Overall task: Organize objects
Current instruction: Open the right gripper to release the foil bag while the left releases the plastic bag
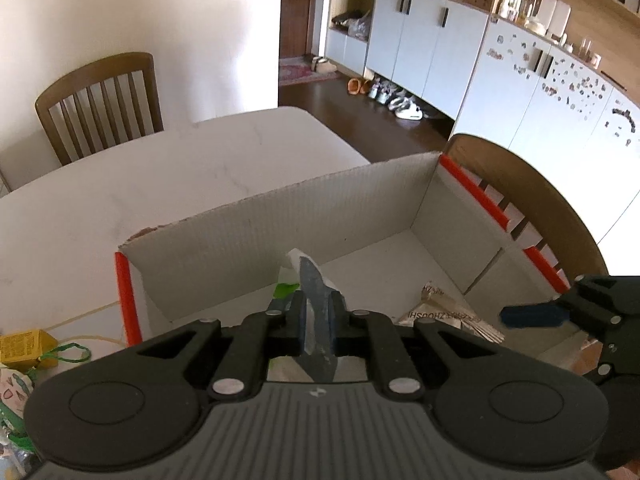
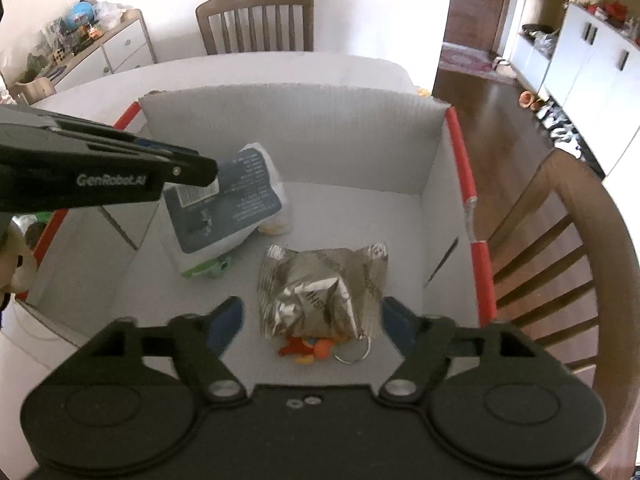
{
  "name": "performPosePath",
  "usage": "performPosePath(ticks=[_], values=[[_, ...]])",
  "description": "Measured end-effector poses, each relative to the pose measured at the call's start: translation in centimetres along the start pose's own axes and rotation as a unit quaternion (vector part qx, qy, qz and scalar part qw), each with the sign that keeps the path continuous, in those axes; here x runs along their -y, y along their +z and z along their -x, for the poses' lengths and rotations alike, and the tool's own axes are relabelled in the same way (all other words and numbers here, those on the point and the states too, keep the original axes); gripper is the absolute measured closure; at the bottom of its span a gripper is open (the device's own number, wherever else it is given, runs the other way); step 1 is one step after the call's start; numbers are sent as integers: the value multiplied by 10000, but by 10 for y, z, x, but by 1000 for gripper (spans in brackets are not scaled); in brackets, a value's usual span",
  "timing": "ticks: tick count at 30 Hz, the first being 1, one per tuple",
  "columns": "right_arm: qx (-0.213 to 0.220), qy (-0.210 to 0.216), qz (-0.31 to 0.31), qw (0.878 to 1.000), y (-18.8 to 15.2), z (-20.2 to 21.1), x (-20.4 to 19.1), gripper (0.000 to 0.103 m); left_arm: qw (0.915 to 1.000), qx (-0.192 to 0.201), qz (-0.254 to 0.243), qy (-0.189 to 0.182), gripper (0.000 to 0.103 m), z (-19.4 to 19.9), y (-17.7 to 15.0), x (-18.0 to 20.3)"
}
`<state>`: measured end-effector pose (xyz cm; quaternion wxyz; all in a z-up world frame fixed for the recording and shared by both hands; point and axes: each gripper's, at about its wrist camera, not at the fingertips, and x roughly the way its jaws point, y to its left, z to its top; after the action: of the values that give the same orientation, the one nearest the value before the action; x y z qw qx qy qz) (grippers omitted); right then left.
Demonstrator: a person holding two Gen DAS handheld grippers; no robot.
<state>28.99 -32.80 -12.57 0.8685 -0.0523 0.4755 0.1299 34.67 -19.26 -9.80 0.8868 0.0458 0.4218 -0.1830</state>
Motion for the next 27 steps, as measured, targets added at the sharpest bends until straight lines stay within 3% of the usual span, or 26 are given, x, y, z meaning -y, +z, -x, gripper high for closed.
performPosePath(ticks=[8, 16, 19, 23, 27], values=[[281, -81, -195, 9994, -6, 30, 2, 19, 9994, 323, 56, -91, 93, 34, -6, -6], [775, 114, -498, 9957, -12, 71, -7, 18, 9975, 707, 22, -74, 89, 76, -13, -14], [981, 181, -592, 9932, -15, 85, -12, 18, 9964, 841, -2, -62, 75, 93, -20, -19], [1186, 253, -705, 9901, -17, 100, -27, 18, 9954, 954, 9, -113, 47, 113, -31, -31], [1357, 356, -826, 9867, -17, 111, -40, 17, 9947, 1010, 12, -173, 46, 131, -43, -43]])
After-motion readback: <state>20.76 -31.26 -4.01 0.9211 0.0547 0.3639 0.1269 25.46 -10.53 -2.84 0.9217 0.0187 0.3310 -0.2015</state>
